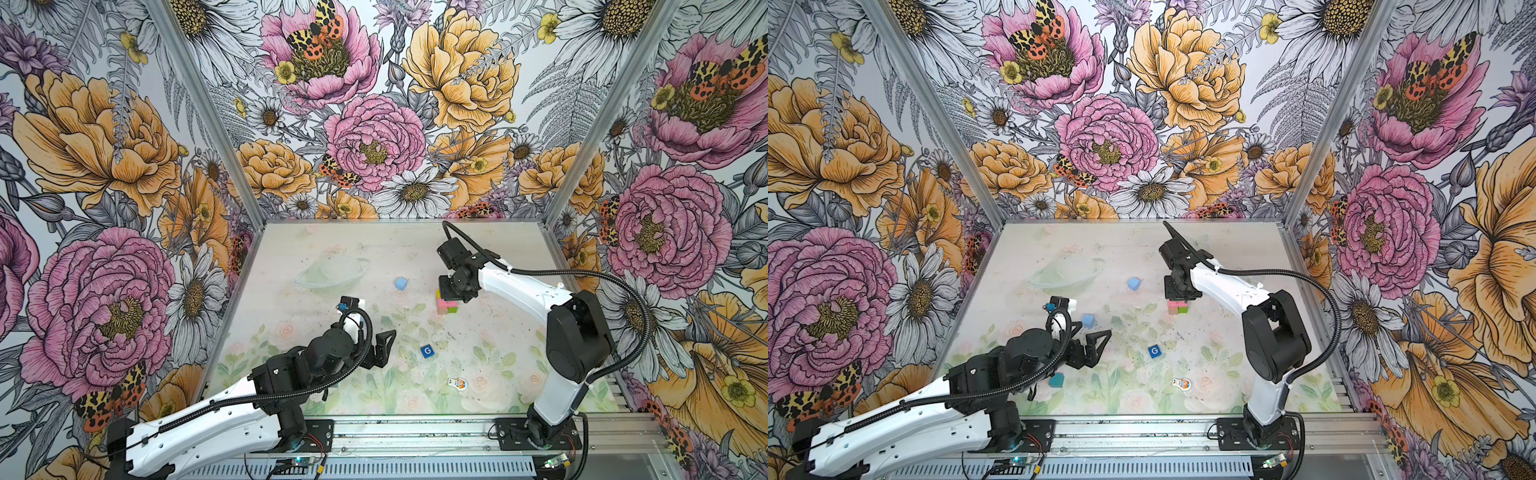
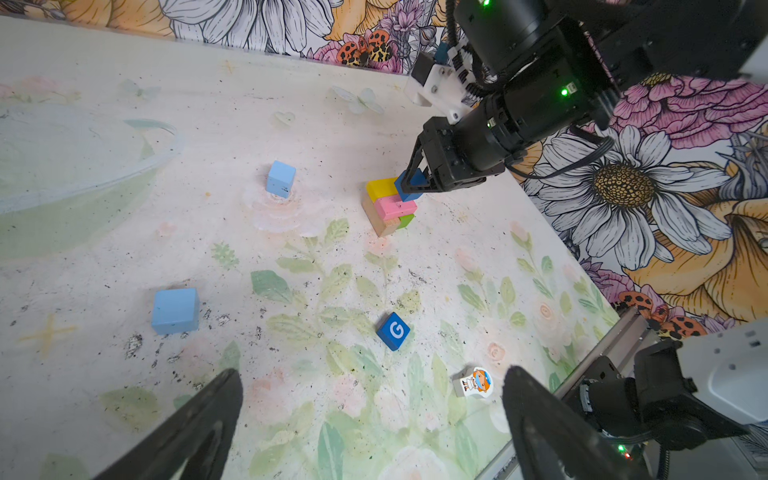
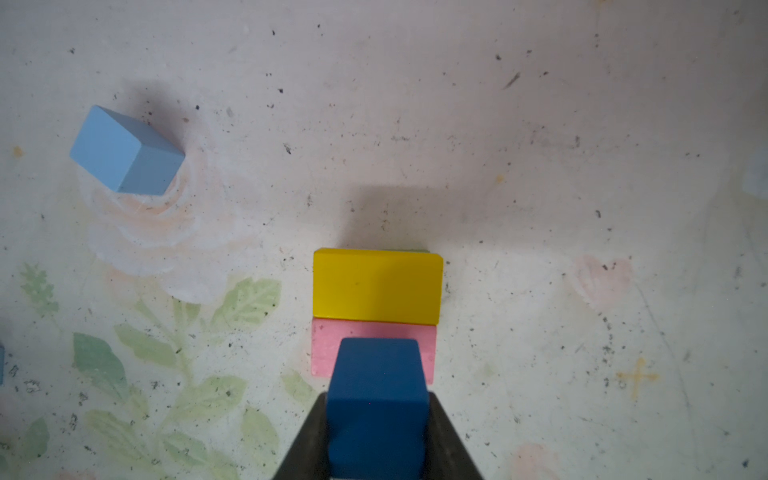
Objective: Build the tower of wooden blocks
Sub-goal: 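Lift the dark-blue cube and carry it over the pink-topped stack, then align the dark-blue cube above the pink bar and lower it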
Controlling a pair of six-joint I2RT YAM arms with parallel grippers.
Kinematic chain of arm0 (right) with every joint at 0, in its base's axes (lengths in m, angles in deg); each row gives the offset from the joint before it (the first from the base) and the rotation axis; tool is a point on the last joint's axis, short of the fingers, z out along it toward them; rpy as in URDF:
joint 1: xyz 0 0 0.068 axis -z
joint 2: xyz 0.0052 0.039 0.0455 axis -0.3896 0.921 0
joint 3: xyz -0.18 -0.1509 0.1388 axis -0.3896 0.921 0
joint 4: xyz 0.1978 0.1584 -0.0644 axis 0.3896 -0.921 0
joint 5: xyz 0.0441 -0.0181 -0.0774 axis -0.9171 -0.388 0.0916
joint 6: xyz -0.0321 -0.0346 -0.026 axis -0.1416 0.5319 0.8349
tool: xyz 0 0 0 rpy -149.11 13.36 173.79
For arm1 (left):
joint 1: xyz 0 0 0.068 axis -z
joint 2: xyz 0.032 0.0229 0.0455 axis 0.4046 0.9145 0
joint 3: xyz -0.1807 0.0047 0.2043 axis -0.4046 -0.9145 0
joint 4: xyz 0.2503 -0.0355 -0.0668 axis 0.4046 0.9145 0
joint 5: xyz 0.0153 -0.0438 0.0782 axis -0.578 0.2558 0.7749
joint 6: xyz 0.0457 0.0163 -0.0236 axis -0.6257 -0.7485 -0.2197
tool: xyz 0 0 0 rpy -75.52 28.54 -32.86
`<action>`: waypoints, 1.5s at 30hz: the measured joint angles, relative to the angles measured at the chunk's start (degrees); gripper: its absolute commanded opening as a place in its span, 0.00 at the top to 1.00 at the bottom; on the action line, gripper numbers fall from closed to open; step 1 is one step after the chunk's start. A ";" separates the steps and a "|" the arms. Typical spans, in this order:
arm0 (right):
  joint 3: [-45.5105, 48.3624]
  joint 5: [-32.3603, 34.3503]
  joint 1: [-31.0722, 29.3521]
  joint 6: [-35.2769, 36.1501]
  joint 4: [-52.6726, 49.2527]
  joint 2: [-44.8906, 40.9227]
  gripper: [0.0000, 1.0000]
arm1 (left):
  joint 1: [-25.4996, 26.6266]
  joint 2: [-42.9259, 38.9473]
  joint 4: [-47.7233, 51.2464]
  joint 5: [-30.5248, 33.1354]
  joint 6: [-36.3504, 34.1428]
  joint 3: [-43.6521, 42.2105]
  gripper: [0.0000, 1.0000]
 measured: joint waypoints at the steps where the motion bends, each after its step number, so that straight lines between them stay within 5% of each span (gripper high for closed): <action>1: 0.00 -0.02 0.02 0.00 0.11 0.04 0.68 | -0.13 0.02 0.00 -0.11 0.00 0.00 0.01; 45: -6.21 -3.08 0.63 0.61 1.51 6.10 0.68 | -2.27 -1.79 0.39 -0.66 0.00 0.00 0.01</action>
